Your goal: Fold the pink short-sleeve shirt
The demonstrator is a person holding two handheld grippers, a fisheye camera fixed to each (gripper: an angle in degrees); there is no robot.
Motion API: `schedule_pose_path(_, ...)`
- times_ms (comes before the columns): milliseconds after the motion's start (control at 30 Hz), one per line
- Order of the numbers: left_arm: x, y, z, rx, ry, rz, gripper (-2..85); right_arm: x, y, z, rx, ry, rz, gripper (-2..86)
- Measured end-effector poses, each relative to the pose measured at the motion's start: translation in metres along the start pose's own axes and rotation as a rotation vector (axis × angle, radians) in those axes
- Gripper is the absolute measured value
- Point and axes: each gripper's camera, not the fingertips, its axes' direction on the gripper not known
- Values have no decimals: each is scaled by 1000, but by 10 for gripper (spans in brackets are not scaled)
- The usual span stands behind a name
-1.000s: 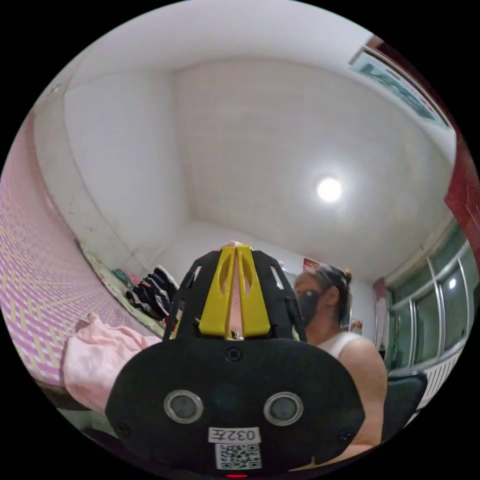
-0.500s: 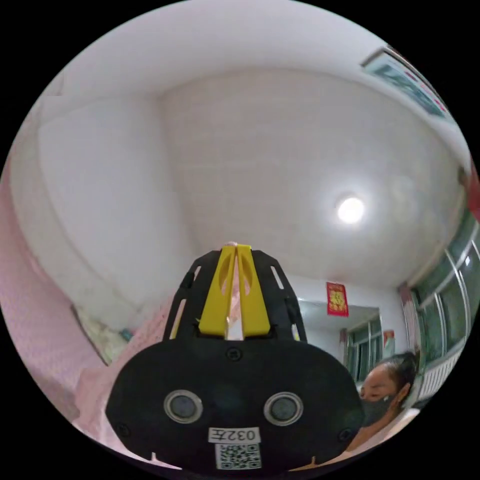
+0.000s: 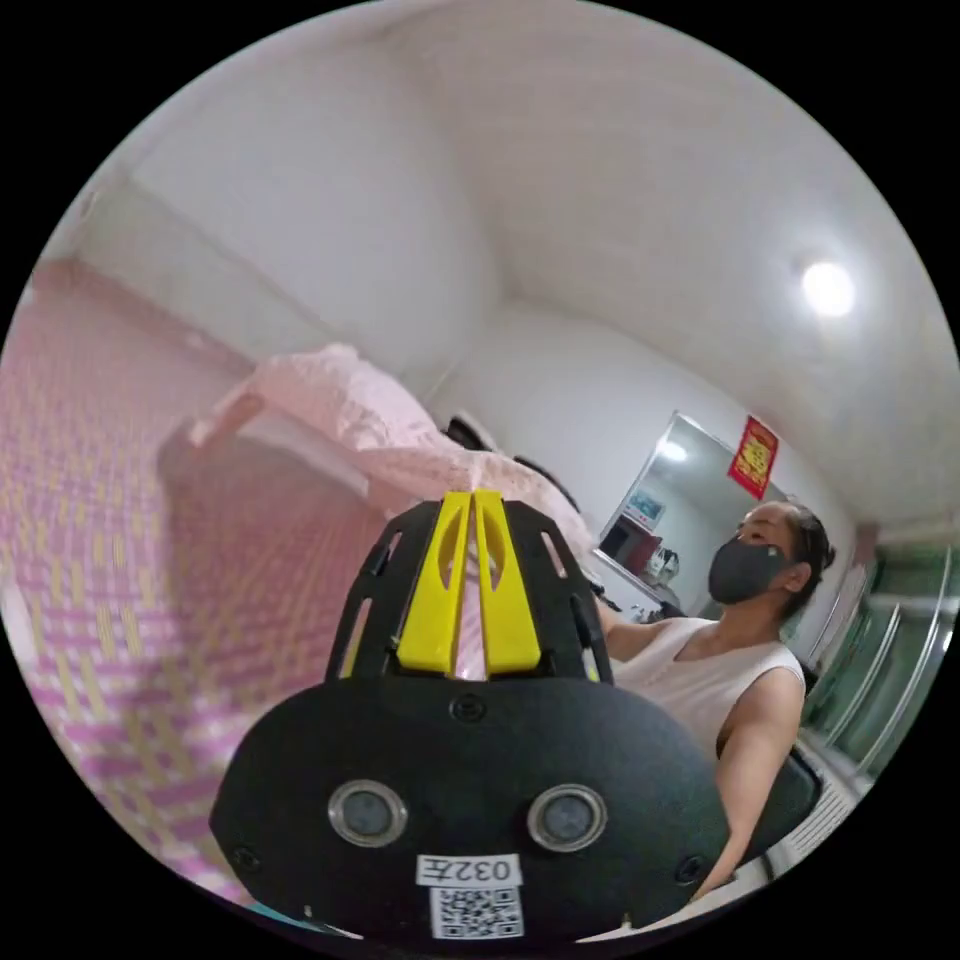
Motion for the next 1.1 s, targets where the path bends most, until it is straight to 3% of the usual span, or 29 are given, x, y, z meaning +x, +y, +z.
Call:
schedule_pose_path(167, -49, 48, 43, -305, -146, -234, -9, 73, 46, 19, -63, 170, 304, -10)
schedule_pose_path(300, -33, 48, 58, -474, -187, -220, -9, 63, 60, 29, -103, 231, 309, -8)
schedule_pose_path(433, -16, 44, 43, -446, -109, -229, -8, 49, 74, 37, -120, 210, 309, 4)
schedule_pose_path(500, -6, 48, 35, -428, -96, -249, -7, 40, 87, 45, -99, 189, 305, 62)
schedule_pose_path(633, 8, 55, 17, -344, -189, -338, 1, 24, 107, 69, -106, 207, 295, 107)
schedule_pose_path(733, 54, 52, 21, -275, -299, -228, 3, 3, 121, 95, -123, 286, 263, 110)
schedule_pose_path(933, 137, 51, 115, -263, -222, -38, -4, -14, 133, 142, -124, 399, 218, 29)
schedule_pose_path(1000, 164, 48, 152, -314, -286, 16, -11, -24, 137, 153, -86, 360, 181, -1)
schedule_pose_path(1100, 195, 46, 155, -256, -407, 25, -10, -38, 145, 165, -101, 421, 155, -8)
